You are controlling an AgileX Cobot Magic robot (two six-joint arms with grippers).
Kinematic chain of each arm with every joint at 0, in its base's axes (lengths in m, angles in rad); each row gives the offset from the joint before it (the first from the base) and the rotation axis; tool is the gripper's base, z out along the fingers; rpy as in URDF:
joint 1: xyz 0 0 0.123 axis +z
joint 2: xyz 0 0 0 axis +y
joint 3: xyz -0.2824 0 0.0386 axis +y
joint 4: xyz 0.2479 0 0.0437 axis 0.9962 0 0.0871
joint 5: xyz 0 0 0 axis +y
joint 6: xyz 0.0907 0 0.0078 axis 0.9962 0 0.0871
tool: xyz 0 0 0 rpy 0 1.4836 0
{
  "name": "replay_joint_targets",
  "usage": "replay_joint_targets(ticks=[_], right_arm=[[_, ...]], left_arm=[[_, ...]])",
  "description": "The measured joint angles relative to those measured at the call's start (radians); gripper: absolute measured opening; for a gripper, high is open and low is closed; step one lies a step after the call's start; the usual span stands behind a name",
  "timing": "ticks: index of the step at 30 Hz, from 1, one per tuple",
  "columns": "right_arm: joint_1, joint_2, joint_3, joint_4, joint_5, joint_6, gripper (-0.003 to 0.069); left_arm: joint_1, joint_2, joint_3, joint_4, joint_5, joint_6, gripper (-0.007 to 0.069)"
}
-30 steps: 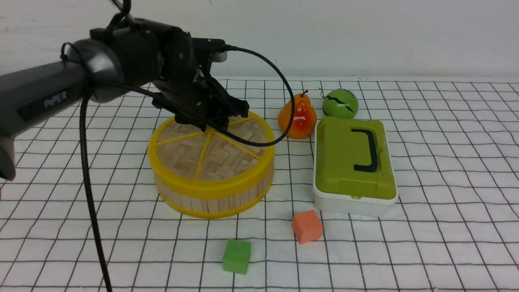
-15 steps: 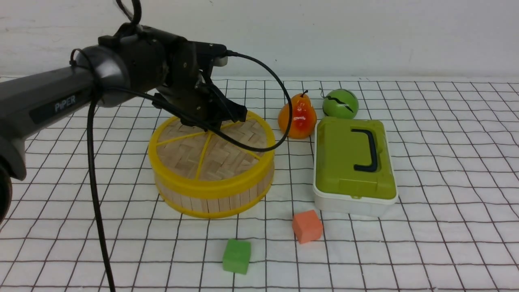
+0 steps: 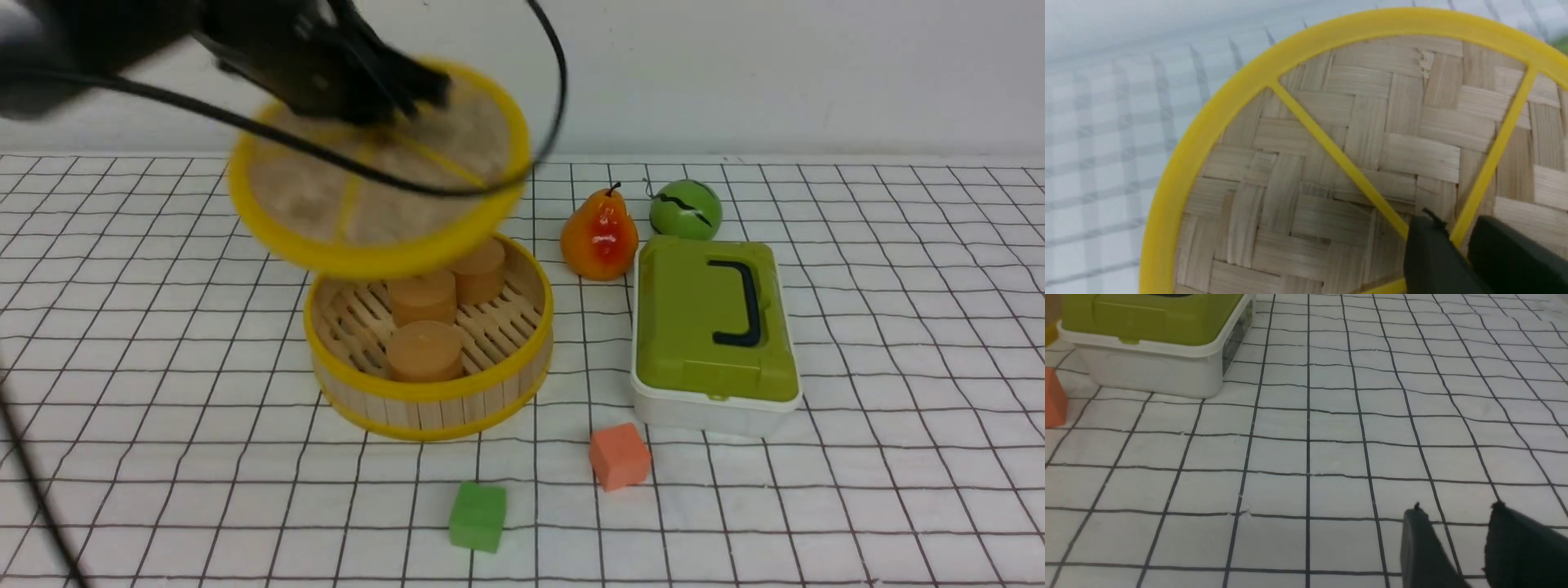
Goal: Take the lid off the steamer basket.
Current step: Use the left arm to place the steamer lid on the table
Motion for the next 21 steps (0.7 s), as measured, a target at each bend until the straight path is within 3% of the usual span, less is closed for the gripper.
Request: replay_joint_targets(ticks=[8,11,15,21], right_arm=[[0.0,0.0,0.0,0.0,0.0,0.0,0.0239],[0.0,0.0,0.0,0.0,0.0,0.0,0.0239],[0.0,0.0,0.0,0.0,0.0,0.0,0.0239],[0.0,0.0,0.0,0.0,0.0,0.0,0.0239]], left_arm=[[0.262,-0.044,0.062,0.014,0.033,-0.023,0.0104],[0.367,-0.003,0.197,-0.002,-0.084,-0.053,0.0104],[0.411,0.098,0.287,-0.004,-0.22,-0.14,0.0104],[0.411,0.234,0.302,-0.006,-0.277,-0.224,0.0104]])
